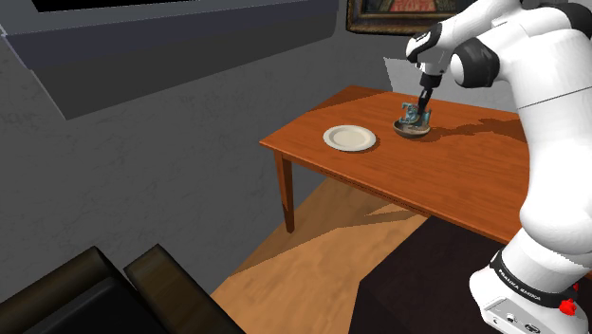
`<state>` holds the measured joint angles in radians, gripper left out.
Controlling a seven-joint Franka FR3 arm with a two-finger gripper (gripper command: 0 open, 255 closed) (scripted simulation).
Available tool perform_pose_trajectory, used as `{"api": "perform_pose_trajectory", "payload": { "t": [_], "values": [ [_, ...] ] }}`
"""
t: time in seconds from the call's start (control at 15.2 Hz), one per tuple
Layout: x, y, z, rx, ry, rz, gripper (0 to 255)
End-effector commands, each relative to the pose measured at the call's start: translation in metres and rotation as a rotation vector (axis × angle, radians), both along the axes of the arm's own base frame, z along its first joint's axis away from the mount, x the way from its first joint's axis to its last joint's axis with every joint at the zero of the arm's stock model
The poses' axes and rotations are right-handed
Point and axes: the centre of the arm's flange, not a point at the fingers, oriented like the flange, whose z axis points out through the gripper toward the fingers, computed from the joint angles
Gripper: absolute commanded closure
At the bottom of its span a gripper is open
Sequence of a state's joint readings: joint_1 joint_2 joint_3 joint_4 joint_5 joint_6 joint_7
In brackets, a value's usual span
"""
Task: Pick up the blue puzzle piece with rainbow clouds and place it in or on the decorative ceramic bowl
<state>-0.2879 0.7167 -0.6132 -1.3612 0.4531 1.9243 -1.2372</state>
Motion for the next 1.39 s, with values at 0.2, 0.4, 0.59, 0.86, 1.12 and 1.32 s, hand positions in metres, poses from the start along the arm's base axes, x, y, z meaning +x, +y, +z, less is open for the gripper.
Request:
{"api": "perform_pose_trajectory", "payload": {
  "t": [0.2, 0.4, 0.59, 0.86, 1.12, 1.32],
  "values": [
    [0.000, 0.000, -0.001, 0.000, -0.001, 0.000, 255],
    [0.000, 0.000, -0.001, 0.000, -0.001, 0.000, 0],
    [0.000, 0.000, -0.001, 0.000, -0.001, 0.000, 0],
    [0.000, -0.001, 0.025, 0.000, -0.001, 0.000, 0],
    [0.000, -0.002, 0.049, 0.000, -0.001, 0.000, 0],
    [0.000, -0.002, 0.049, 0.000, -0.001, 0.000, 0]
  ]
}}
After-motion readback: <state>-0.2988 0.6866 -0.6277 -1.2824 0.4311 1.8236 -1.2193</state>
